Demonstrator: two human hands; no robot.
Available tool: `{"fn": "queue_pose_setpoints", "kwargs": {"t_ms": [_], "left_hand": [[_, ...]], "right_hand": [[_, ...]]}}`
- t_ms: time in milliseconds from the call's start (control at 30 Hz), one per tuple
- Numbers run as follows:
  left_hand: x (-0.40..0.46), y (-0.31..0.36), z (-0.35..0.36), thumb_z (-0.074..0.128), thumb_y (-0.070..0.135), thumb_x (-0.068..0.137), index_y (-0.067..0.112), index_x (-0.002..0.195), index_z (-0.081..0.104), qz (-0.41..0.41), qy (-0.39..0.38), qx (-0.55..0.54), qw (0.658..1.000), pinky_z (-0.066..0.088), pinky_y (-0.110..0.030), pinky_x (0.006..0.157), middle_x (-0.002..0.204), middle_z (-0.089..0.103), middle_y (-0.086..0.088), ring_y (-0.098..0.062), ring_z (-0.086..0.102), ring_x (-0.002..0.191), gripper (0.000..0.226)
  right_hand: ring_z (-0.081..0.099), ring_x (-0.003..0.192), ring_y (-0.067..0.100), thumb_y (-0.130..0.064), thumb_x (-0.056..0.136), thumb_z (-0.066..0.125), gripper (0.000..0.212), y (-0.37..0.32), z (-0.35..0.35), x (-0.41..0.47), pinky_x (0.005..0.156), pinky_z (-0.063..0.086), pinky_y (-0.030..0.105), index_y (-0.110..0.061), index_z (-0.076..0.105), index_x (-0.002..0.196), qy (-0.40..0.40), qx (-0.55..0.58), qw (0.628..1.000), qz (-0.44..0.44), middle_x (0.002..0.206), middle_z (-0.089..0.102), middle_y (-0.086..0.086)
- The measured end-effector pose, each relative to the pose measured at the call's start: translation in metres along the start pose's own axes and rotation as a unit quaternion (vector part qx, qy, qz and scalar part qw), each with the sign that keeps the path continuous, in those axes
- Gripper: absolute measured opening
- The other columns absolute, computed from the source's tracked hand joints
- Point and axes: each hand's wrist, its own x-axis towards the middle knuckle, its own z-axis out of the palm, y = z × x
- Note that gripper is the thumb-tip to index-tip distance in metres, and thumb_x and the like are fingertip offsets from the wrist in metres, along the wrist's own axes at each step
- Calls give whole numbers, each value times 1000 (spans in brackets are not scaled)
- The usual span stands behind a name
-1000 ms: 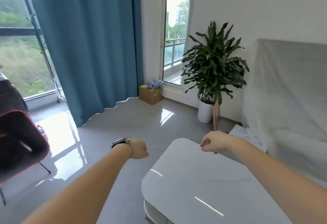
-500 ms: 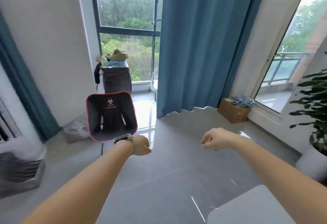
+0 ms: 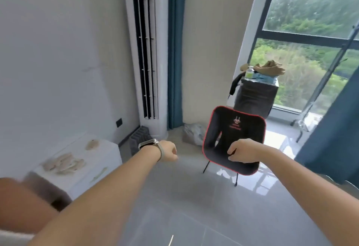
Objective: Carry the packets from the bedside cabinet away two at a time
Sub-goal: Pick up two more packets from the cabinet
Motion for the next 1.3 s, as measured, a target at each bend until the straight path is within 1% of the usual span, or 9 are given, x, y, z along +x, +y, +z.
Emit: {"fn": "queue_pose_setpoints", "kwargs": {"t_ms": [100,233,333,400,467,600,1033,1167,1300], "left_hand": [[3,-70,-7,49,48,79,24,89,64,-77,5,-21,997,53,-39,91,100,67,0,-27,65,101,30],[3,-160,-15,47,39,94,24,108,58,-158,-2,-70,985,46,-32,89,110,55,-3,-24,56,104,23],[13,-235,-14,45,37,94,32,87,52,-209,0,-97,973,40,-29,72,106,45,-3,-23,45,94,11],[20,-282,-15,45,42,95,32,112,58,-238,-6,-107,965,43,-30,85,123,50,-3,-24,50,111,24],[24,-321,-21,44,46,96,23,140,46,-265,-13,-103,959,39,-33,105,146,43,1,-21,45,131,50],[39,-383,-34,44,48,93,26,139,47,-289,-14,-128,949,41,-36,106,145,46,2,-18,48,128,51],[138,-587,-31,45,38,98,23,143,41,-392,11,-254,884,34,-28,104,150,38,0,-20,40,135,48],[181,-637,-20,46,41,91,32,143,38,-431,24,-313,846,48,-33,95,140,50,0,-21,57,116,53],[207,-663,4,47,33,95,27,144,36,-445,35,-384,808,52,-32,80,114,63,-3,-20,64,90,50]], "right_hand": [[57,116,23,-31,95,48,32,-59,-17,74,97,42,26,-18,67,118,-15,-70,993,-99,122,63,-1],[51,125,26,-29,97,41,39,-150,-28,172,106,39,32,-14,62,126,-22,-122,975,-184,135,57,4],[49,128,23,-30,98,46,40,-215,-36,232,105,37,30,-16,58,133,-46,-133,964,-227,140,54,2],[50,127,24,-31,98,48,41,-253,-43,268,104,40,31,-13,58,133,-57,-123,961,-242,139,55,2],[53,123,24,-33,98,49,40,-287,-46,302,104,42,33,-11,60,130,-64,-119,959,-249,135,58,3],[56,117,23,-32,94,51,35,-341,-56,365,102,45,38,-13,66,120,-52,-117,952,-278,127,63,1],[49,125,20,-36,90,58,50,-528,-68,603,102,43,32,-23,48,137,-122,-139,921,-344,138,49,-2],[53,117,17,-39,87,63,57,-588,-59,676,90,45,29,-30,43,139,-153,-155,901,-376,133,53,-2],[56,113,18,-35,82,67,66,-636,-15,732,93,50,33,-30,38,141,-203,-175,885,-382,134,53,-2]]}}
